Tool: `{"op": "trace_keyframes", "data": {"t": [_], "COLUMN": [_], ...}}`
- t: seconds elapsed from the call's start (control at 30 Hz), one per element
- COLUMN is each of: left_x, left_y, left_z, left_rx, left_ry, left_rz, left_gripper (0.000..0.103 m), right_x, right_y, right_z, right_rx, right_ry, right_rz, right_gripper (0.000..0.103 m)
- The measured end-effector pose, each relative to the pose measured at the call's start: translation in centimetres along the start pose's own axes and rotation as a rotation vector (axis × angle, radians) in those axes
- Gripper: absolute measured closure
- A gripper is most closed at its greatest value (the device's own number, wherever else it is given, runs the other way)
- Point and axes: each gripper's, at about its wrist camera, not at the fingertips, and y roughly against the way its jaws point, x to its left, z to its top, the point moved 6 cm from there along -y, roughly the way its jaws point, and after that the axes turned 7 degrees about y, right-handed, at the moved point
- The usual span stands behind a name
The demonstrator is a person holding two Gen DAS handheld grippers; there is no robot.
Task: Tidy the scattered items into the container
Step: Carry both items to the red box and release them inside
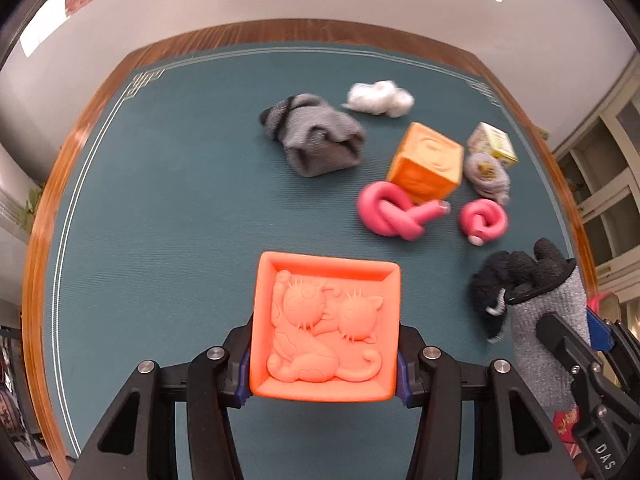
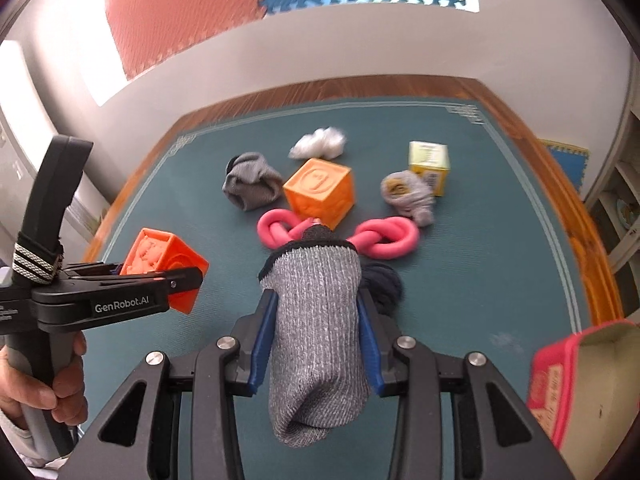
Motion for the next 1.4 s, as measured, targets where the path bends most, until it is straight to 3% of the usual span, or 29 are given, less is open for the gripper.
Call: {"op": "trace_keyframes", "data": {"t": [0.3, 0.73, 0.97, 1.23, 1.4], "left_x": [-6.8, -20.0, -26.5, -32.2, -34.7], "left_y": [1.8, 4.5, 5.1, 5.7, 5.9], "left_z": [-2.0, -6.2, -8.5, -10.1, -10.8], "left_rx": [-0.034, -0.056, -0.060, -0.067, -0.054], "left_ry": [-0.087, -0.255, -0.328, -0.389, -0.419], "left_rz": [-0.049, -0.143, -0.177, -0.201, -0.215], "left_gripper": [0.049, 0.049, 0.049, 0.049, 0.049], "right_x": [-5.7, -16.5, -19.9, -22.3, -22.6], "right_y": [6.8, 15.9, 18.1, 19.3, 19.0], "right_z": [-3.2, -10.2, -13.0, -15.3, -15.8], "right_rx": [-0.069, -0.107, -0.104, -0.090, -0.076], "right_ry": [-0.098, -0.266, -0.292, -0.299, -0.284], "right_rz": [-0.077, -0.232, -0.265, -0.239, -0.213], "right_gripper": [0.061, 0.061, 0.061, 0.060, 0.053]}}
